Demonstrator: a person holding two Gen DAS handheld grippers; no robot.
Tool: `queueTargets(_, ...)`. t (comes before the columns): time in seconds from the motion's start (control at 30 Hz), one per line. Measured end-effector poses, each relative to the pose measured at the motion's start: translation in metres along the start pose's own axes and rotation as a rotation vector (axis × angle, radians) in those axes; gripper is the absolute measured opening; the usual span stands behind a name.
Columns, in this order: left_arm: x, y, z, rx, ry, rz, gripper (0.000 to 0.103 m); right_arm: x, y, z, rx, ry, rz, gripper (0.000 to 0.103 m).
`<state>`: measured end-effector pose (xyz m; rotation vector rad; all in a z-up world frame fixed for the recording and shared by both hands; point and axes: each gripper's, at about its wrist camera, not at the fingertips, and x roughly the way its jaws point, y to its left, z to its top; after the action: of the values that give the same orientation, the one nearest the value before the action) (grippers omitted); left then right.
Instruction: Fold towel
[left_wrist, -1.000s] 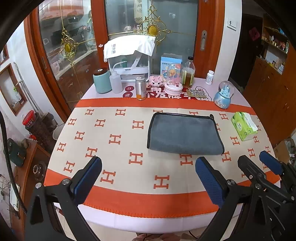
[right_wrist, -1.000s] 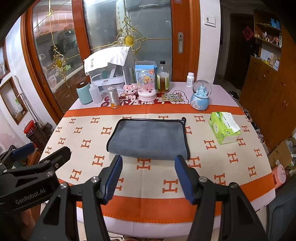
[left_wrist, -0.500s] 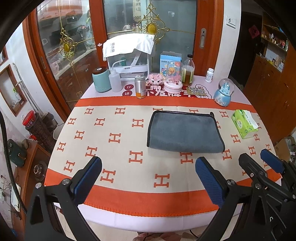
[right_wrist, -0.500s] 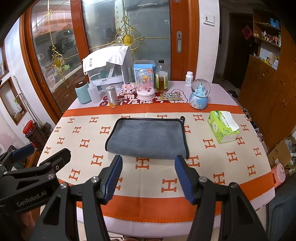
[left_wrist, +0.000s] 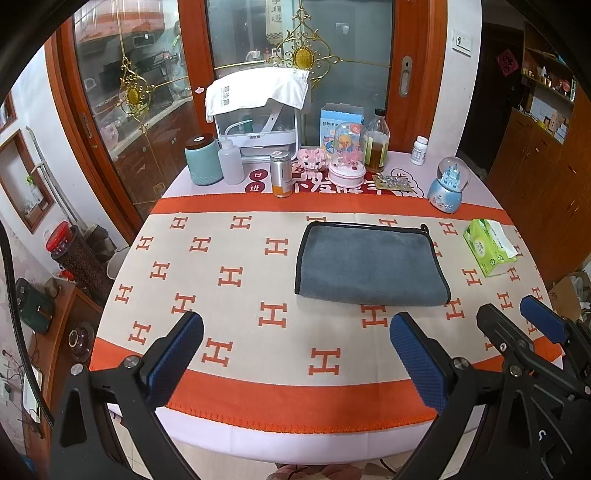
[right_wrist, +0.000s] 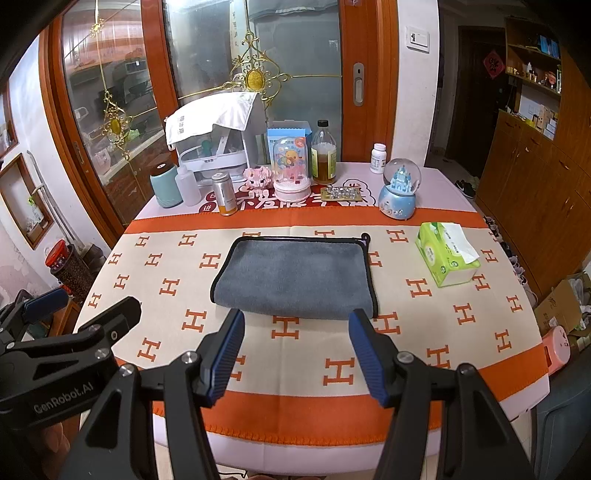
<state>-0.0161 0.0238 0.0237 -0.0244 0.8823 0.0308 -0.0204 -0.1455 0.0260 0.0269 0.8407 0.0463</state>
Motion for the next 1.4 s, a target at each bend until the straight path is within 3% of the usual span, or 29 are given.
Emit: queueTargets(1.4, 0.0083, 0.0023, -0.0015, 0.014, 0.027, -0.010, 0.101, 0.0061, 0.0031, -0.0018, 0.006, 0.013, -0.011, 0.059)
